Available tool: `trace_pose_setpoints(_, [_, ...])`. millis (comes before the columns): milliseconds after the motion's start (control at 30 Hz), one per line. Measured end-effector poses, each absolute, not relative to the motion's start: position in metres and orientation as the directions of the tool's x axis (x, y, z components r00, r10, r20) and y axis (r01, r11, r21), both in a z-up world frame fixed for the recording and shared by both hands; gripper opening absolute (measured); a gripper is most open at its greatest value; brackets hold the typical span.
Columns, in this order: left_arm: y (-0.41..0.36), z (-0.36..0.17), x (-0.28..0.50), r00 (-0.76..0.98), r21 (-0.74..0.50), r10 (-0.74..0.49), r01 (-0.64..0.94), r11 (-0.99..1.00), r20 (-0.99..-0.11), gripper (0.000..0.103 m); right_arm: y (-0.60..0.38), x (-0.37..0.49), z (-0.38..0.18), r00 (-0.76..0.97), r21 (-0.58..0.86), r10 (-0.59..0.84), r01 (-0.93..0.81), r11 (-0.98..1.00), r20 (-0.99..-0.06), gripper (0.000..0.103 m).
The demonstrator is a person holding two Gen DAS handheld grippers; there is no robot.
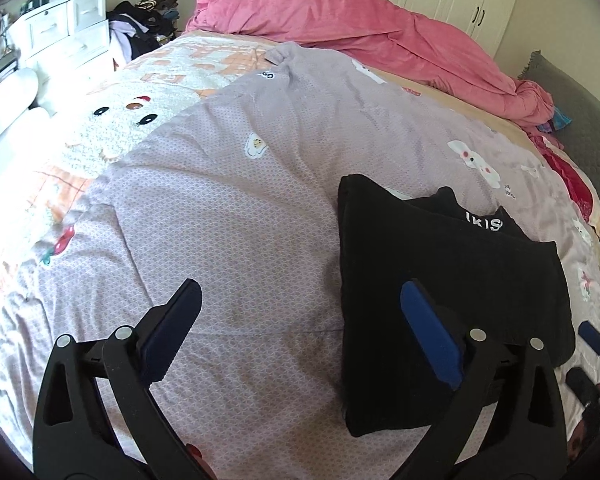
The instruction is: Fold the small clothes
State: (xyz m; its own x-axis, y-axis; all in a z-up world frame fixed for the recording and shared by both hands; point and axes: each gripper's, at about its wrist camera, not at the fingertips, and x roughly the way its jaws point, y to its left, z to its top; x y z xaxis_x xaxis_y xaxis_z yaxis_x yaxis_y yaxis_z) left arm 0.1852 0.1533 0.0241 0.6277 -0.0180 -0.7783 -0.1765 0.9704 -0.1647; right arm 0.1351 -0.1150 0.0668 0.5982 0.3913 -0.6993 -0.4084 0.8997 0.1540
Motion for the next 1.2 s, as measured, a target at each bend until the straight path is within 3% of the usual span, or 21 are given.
trace_pose_setpoints(533, [0.167,0.02,0.194,0.616,-0.161,-0.024,-0.169,0.972,-0.787,0.093,-0.002,0.113,0.028,0.546,-0.047,0.362,-0.597,0.801,-0.756,0.098])
trace_pose_setpoints(1033, [0.164,0.002,0.219,0.581,-0.173,-0.047,-0.162,0.972,-0.812,0.093,0.035,0.125,-0.011,0.632,-0.268,0.198,-0.563,0.782,-0.749,0.098])
trace_pose_setpoints(1133, [0.161,-0.002,0.228,0.566,-0.182,-0.06,-0.162,0.97,-0.822,0.093,0.039,0.132,-0.013,0.664,-0.299,0.179,-0.54,0.787,-0.726,0.097])
trace_pose_setpoints(1200, [0.158,-0.004,0.233,0.557,-0.198,-0.078,-0.159,0.967,-0.827,0.093,0.039,0.133,-0.01,0.684,-0.306,0.187,-0.531,0.791,-0.705,0.086])
